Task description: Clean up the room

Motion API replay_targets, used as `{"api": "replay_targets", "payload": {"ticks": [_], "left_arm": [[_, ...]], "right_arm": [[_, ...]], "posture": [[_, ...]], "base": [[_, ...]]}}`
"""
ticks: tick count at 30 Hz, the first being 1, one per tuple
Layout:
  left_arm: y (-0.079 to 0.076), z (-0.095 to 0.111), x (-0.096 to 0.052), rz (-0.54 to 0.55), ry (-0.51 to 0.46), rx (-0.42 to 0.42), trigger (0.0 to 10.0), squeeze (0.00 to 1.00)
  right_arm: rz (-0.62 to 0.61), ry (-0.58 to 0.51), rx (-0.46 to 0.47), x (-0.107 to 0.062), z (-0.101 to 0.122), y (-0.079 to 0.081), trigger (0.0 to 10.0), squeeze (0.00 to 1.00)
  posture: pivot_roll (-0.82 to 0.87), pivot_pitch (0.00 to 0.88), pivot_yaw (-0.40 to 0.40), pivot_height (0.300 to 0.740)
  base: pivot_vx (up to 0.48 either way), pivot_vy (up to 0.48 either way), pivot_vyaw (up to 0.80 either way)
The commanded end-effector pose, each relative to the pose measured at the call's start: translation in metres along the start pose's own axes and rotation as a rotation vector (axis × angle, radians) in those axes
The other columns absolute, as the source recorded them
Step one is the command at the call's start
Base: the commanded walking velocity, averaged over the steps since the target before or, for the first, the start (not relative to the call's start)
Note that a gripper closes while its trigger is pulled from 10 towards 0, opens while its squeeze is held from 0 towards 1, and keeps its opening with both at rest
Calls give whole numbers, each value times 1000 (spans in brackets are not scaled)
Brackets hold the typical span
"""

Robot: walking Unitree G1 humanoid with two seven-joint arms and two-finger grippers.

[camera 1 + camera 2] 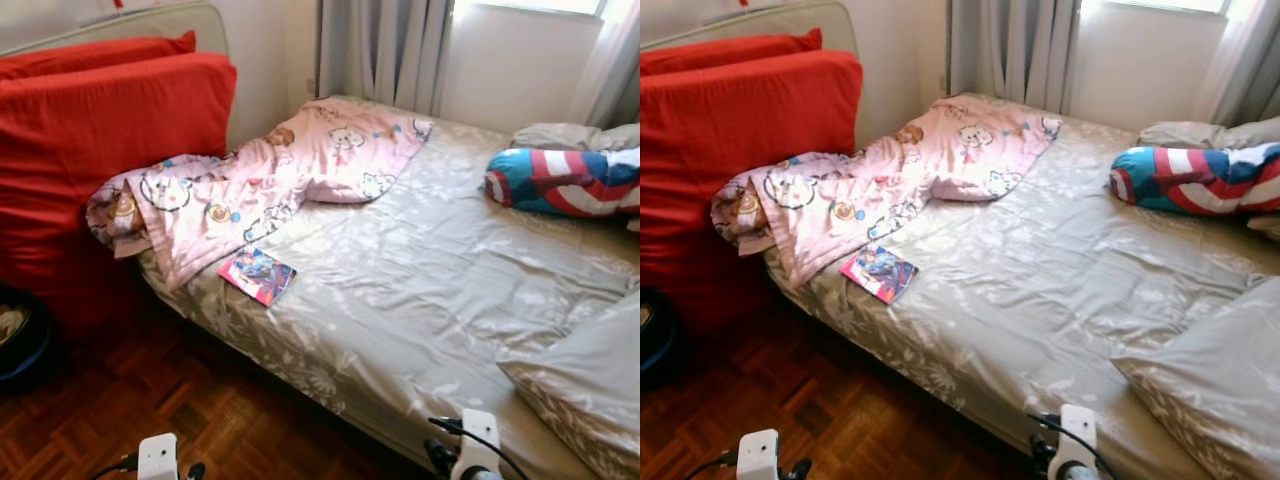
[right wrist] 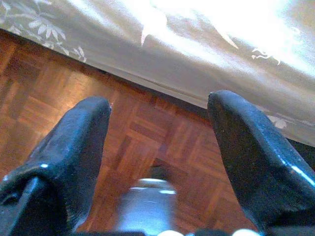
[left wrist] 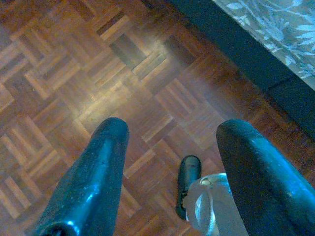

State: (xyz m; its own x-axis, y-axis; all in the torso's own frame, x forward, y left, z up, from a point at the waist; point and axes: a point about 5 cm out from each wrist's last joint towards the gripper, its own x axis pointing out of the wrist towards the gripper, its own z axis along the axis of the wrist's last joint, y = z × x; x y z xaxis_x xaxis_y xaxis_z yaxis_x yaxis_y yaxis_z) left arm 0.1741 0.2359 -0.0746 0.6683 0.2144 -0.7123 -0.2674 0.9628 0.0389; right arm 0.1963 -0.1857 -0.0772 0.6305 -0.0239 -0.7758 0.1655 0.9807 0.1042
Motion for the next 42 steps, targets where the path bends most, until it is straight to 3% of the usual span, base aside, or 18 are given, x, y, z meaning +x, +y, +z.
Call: {"api": "replay_targets", "payload": {"ticks": [1,7,20,26,42], "left_arm": [[-4,2,1,-8,-3,-14,10000,0],[-3,2,1,-3,-2,-25,10000,0],[-3,-3,0,-5,22,-43,10000,0],[-1,-4,0,-1,29,12,10000,0],[-3,-5,0,-10,30,3,10000,0]], "right_arm": [[-26,7,-3,-1,-1,-10,10000,0],[-26,15,-4,-1,-2,-9,10000,0],[-24,19,-16,-1,-1,-10,10000,0],[-22,21,-17,-1,-1,-10,10000,0],[-23,23,-20,-2,-2,-10,10000,0]], "posture": [[47,0,-8,740],[49,0,-9,740],[51,0,-16,740],[49,0,-15,740],[45,0,-9,740]], "base": [[0,0,0],[0,0,-68],[0,0,-733],[0,-134,-734],[0,-55,-727]]}}
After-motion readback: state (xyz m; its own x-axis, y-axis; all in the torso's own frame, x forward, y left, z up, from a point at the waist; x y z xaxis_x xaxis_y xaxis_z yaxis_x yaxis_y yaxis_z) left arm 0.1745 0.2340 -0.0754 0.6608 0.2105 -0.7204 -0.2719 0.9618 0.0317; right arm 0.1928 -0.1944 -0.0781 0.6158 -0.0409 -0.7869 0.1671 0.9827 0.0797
